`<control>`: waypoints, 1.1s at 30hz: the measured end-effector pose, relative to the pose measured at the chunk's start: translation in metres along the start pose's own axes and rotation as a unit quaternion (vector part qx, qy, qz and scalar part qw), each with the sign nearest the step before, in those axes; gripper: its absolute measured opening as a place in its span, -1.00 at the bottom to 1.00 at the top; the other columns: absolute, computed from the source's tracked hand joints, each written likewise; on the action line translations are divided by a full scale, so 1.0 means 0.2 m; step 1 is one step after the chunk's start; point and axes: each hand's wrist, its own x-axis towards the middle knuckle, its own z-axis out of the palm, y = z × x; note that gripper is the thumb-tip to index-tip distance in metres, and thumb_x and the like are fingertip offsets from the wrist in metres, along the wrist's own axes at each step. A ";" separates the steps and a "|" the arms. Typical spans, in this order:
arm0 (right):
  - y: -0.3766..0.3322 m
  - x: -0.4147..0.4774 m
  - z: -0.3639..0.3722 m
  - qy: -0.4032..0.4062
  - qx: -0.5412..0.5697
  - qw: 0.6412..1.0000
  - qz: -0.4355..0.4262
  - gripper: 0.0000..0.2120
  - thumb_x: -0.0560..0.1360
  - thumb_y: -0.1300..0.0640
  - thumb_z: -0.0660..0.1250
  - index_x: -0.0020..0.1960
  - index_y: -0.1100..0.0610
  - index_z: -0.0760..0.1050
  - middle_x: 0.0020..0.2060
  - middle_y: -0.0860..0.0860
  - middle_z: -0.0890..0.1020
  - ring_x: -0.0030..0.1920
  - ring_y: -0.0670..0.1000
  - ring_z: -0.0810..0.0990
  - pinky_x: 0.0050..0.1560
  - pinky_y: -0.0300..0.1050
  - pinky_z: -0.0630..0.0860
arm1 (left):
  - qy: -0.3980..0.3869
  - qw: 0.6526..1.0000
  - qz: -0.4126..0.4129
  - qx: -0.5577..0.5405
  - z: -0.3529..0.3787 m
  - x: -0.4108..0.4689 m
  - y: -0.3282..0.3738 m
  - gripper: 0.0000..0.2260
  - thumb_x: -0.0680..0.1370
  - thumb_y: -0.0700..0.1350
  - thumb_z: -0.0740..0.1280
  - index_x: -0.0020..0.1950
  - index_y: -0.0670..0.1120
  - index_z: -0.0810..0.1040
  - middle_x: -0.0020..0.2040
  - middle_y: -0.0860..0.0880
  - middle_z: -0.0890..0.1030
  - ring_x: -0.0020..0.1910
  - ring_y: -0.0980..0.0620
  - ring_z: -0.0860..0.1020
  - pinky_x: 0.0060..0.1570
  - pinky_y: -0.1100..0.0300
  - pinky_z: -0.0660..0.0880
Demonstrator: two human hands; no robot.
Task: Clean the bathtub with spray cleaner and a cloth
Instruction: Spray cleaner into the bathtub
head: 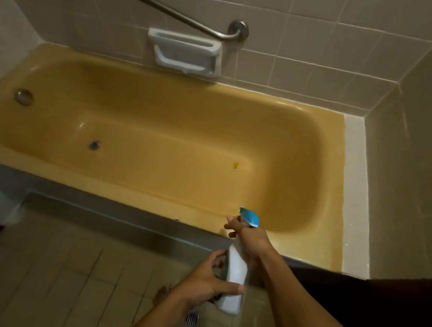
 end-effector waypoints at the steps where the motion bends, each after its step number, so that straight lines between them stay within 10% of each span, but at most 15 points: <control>1: -0.05 0.02 0.12 -0.040 -0.035 0.999 -0.013 -0.77 0.57 0.06 0.43 -0.04 0.25 0.57 0.02 0.24 0.70 -0.15 0.01 0.55 -0.17 -0.17 0.48 | 0.024 0.999 0.005 -0.026 -0.07 -0.02 -0.01 -0.01 0.16 0.10 0.71 0.50 0.22 0.31 0.41 0.10 0.47 0.29 -0.04 0.54 -0.02 -0.04 0.69; 9: -0.32 0.02 0.93 -0.152 -0.224 0.957 -0.103 -0.62 0.49 -0.17 0.48 -0.12 0.18 0.61 -0.19 0.10 0.71 -0.25 0.00 0.60 -0.16 -0.10 0.48 | 0.218 0.961 0.046 -0.164 -0.57 -0.25 -0.04 0.04 0.15 -0.02 0.73 0.54 0.19 0.30 0.40 0.00 0.52 0.31 -0.11 0.56 0.05 -0.13 0.68; 17: -0.37 -0.13 0.74 -0.159 -0.088 0.976 -0.122 -0.75 0.51 0.02 0.51 -0.08 0.17 0.52 -0.26 0.02 0.53 -0.24 -0.02 0.47 -0.15 -0.08 0.42 | 0.163 0.975 0.082 -0.124 -0.51 -0.37 0.04 -0.07 0.16 -0.02 0.71 0.48 0.14 0.40 0.35 0.02 0.56 0.25 -0.06 0.61 0.00 -0.02 0.67; 28: -0.36 -0.79 -0.61 0.167 0.027 0.960 -0.224 -0.75 0.51 0.06 0.51 0.16 -0.01 0.57 0.00 -0.08 0.69 0.00 -0.15 0.67 0.01 -0.23 0.51 | -0.116 0.957 0.205 0.171 0.53 -0.30 0.57 -0.14 0.32 -0.09 0.68 0.41 0.30 0.23 0.32 0.37 0.38 0.29 0.25 0.43 0.10 0.48 0.45; 33: -0.29 -1.16 -1.06 0.337 0.091 0.903 -0.251 -0.82 0.50 0.06 0.52 0.07 -0.03 0.59 -0.04 -0.05 0.71 -0.01 0.01 0.69 0.06 0.01 0.62 | -0.248 0.910 0.243 0.227 1.03 -0.33 0.72 -0.15 0.31 -0.11 0.68 0.35 0.44 0.30 0.30 0.34 0.47 0.29 0.30 0.48 0.21 0.29 0.54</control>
